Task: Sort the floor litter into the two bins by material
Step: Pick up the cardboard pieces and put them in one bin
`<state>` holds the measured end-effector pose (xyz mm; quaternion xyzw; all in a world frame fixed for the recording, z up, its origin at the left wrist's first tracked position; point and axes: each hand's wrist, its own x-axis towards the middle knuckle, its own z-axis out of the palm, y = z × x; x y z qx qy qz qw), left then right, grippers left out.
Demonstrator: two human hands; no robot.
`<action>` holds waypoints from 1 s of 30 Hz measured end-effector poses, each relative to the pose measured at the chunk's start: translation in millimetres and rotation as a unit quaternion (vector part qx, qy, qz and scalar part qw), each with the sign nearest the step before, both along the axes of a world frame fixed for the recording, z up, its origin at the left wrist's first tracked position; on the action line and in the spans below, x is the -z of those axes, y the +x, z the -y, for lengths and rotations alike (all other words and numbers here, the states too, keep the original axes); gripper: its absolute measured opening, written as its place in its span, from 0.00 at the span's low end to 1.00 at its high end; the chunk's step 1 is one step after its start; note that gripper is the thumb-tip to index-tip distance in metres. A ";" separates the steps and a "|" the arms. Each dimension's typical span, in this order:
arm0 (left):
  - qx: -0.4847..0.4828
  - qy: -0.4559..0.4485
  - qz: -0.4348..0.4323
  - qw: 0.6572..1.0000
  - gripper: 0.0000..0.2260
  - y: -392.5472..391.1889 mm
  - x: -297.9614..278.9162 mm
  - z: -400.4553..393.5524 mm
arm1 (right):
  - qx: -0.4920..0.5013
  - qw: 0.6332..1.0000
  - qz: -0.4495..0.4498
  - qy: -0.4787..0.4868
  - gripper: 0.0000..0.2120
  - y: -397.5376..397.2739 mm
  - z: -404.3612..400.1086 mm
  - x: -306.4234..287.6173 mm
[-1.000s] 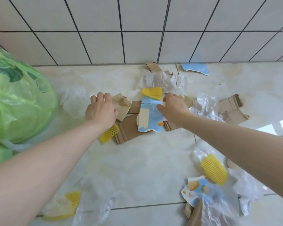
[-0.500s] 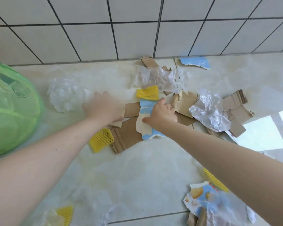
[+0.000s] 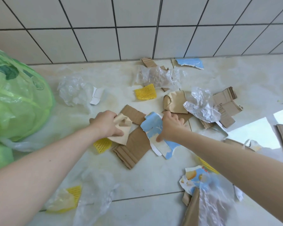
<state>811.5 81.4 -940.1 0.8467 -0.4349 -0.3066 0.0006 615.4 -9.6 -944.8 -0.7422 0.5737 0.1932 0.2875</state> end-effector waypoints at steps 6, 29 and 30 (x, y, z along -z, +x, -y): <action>0.036 -0.001 -0.101 0.994 0.14 -18.9 -10.9 -33.3 | -0.075 0.996 0.045 0.018 0.13 -28.9 -27.7 -12.9; 0.057 0.000 -0.020 0.998 0.13 -80.6 14.2 -27.3 | -0.055 0.997 0.040 -0.031 0.18 -44.5 -7.7 1.5; 0.057 -0.008 -0.034 0.998 0.11 -79.9 11.7 -28.0 | -0.056 0.997 0.042 -0.031 0.15 -45.1 -8.9 1.7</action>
